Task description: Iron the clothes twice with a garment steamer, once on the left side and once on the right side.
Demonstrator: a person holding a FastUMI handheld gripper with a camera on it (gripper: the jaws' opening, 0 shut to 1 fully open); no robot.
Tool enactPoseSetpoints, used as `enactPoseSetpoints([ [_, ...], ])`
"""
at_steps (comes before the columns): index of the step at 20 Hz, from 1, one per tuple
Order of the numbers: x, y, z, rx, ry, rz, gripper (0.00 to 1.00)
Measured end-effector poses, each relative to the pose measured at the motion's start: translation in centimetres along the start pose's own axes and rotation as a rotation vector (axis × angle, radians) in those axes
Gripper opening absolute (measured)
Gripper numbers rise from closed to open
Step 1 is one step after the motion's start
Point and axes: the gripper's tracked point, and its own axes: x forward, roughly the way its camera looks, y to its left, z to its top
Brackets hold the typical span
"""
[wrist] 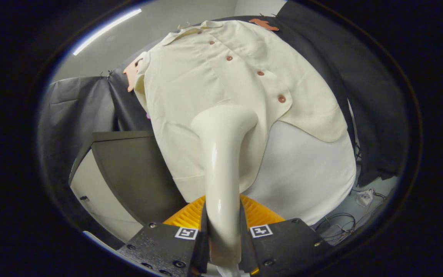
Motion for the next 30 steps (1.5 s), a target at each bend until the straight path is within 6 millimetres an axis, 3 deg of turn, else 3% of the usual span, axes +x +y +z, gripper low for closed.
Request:
enactPoseSetpoints([
  [8, -2.5, -1.2, -3.0, 0.134, 0.034, 0.007, 0.34],
  [14, -4.6, -2.1, -0.3, 0.204, -0.01, 0.002, 0.34],
  [18, -6.3, -1.1, 4.2, 0.187, -0.079, 0.019, 0.33],
  [22, -6.9, 0.2, 10.5, 0.084, -0.154, 0.024, 0.33],
  [30, -4.3, 0.4, 26.7, -0.07, -0.291, -0.022, 0.33],
])
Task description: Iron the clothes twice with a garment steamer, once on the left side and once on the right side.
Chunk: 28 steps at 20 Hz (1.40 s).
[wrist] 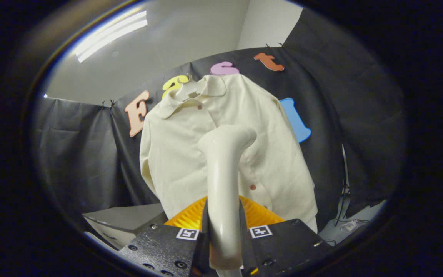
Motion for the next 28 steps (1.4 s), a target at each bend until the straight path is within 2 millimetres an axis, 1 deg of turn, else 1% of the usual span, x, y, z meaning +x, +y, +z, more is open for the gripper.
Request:
enactPoseSetpoints([
  [1, 1.0, -0.2, 1.8, -0.012, -0.022, -0.006, 0.33],
  [3, 2.9, -0.4, 4.6, -0.046, -0.046, -0.013, 0.33],
  [5, 4.4, -0.6, 6.3, -0.063, -0.06, -0.032, 0.33],
  [8, 6.1, -0.1, 8.3, -0.038, -0.089, -0.02, 0.33],
  [12, 9.0, -0.6, 10.2, -0.006, -0.115, -0.023, 0.33],
  [13, 9.4, -0.6, 9.6, 0.008, -0.086, -0.013, 0.33],
  [14, 9.7, -0.6, 9.8, 0.012, -0.095, -0.005, 0.33],
  [17, 9.7, -1.0, 9.2, 0.026, -0.094, 0.01, 0.33],
  [19, 9.8, -1.6, 7.8, 0.018, -0.07, 0.001, 0.33],
  [23, 8.5, -3.0, 5.3, 0.038, -0.04, -0.02, 0.33],
  [26, 7.7, -4.4, 3.3, 0.072, -0.012, -0.041, 0.33],
  [28, 6.9, -5.2, 1.7, 0.083, 0.011, -0.054, 0.33],
])
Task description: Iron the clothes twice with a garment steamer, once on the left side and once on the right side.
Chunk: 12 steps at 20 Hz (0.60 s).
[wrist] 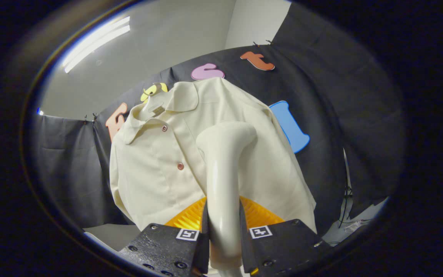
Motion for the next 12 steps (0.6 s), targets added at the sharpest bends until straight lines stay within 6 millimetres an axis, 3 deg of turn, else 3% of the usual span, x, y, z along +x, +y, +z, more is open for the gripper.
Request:
enactPoseSetpoints([
  [12, -3.6, -4.5, -8.7, 0.061, 0.105, -0.06, 0.33],
])
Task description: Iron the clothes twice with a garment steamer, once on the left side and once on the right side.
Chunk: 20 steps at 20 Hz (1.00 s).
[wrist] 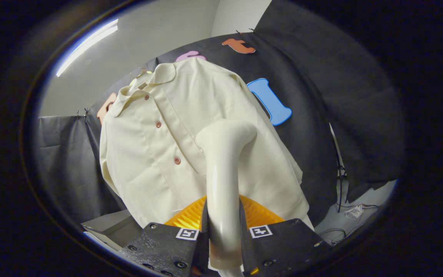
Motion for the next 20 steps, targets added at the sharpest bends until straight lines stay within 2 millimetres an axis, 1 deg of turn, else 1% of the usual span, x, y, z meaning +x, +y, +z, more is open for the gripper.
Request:
enactPoseSetpoints([
  [5, -1.2, -2.8, -4.1, 0.035, 0.056, -0.042, 0.33],
  [7, -1.7, -3.9, -5.3, 0.037, 0.06, -0.068, 0.33],
  [11, -2.8, -5.2, -8.3, 0.078, 0.102, -0.1, 0.33],
  [17, -5.1, -6.2, -12.3, 0.118, 0.157, -0.178, 0.34],
  [20, -6.8, -5.7, -14.4, 0.168, 0.18, -0.194, 0.34],
])
